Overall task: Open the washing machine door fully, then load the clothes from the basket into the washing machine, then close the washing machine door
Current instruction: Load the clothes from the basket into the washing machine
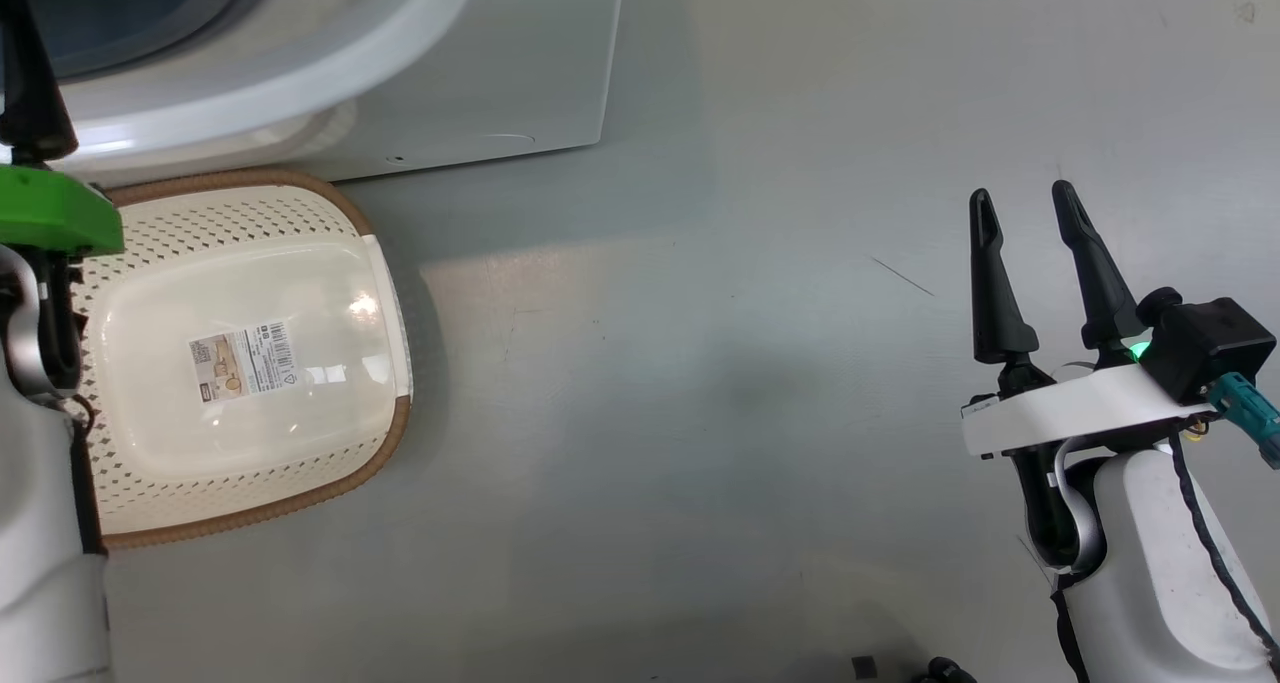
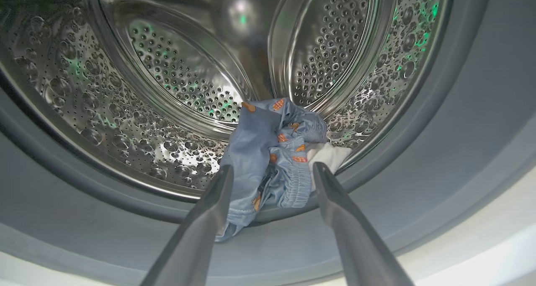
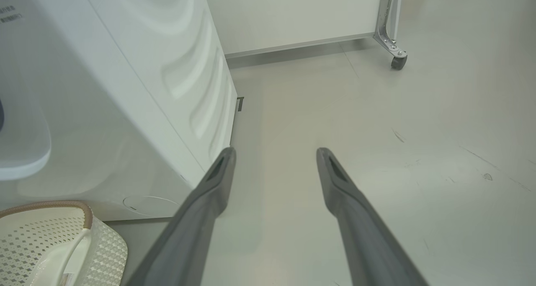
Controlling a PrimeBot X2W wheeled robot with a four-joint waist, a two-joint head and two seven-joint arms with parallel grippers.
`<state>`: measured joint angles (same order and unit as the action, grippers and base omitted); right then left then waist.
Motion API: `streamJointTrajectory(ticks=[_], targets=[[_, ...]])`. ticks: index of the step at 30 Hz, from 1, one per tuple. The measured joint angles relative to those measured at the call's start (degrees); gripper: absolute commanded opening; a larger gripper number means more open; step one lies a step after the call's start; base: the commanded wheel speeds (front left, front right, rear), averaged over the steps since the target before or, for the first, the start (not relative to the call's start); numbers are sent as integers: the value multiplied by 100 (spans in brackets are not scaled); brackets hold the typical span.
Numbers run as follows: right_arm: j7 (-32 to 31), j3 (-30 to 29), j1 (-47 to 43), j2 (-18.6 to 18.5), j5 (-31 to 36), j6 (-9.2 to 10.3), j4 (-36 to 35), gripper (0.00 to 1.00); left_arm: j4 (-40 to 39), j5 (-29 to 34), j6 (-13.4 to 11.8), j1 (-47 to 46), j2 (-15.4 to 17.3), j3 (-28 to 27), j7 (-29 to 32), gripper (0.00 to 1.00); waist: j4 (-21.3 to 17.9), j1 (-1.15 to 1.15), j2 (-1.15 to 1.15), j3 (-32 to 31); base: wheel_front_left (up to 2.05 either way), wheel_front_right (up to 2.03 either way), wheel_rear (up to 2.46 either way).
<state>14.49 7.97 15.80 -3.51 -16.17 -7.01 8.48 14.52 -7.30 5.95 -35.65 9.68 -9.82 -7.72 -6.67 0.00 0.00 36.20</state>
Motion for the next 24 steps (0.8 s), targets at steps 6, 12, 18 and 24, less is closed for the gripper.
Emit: streamJointTrajectory(ticks=[6,12,18,24], targets=[[0,3,-1,1,-1,0,8,100,419,133,-1,-332,127,58,412,100,-44,0,0,-21,0,0,0],[0,12,-3,5,-5,0,9,100,747,181,-54,-633,299,32,812,100,-92,0,0,-2,0,0,0],[0,-9,-7,10,-7,0,9,100,1115,181,-70,-960,365,38,1170,100,-140,0,0,72,0,0,0],[0,-27,-16,9,-8,0,8,100,1468,116,-153,-1205,341,-22,1467,100,-147,0,0,113,0,0,0]])
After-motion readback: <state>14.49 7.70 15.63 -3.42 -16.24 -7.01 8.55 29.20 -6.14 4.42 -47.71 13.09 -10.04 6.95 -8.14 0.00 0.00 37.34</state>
